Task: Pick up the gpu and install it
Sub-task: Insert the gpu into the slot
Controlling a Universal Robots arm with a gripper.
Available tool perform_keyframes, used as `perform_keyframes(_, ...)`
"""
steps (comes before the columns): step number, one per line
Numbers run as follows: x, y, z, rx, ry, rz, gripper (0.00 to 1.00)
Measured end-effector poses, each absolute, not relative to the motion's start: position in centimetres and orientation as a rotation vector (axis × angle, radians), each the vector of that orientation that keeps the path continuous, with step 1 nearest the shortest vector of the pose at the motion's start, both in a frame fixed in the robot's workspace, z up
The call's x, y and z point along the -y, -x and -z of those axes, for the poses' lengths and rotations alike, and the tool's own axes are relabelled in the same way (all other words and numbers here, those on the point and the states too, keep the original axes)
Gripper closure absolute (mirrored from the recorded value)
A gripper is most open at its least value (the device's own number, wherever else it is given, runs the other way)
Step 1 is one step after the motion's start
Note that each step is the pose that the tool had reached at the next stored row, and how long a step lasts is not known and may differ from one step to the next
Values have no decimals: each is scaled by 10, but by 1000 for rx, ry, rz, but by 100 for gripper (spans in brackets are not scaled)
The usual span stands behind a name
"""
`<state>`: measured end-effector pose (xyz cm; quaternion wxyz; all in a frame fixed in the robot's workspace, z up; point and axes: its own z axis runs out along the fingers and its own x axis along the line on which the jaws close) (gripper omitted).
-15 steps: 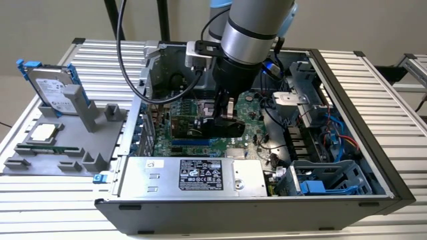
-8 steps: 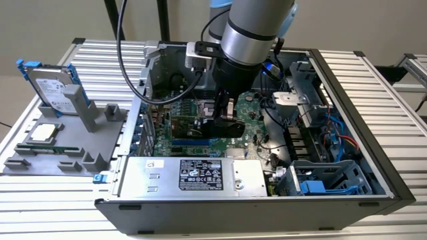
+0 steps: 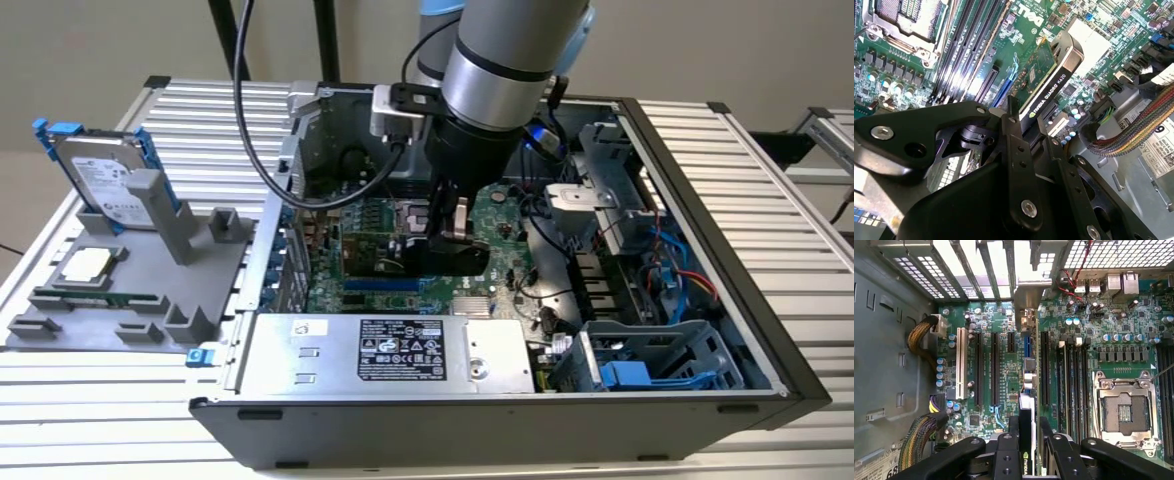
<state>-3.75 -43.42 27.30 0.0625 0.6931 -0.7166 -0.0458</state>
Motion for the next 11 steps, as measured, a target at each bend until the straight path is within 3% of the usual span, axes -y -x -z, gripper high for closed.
perform_keyframes(11,434,57,-271,2166,-2095,138,100)
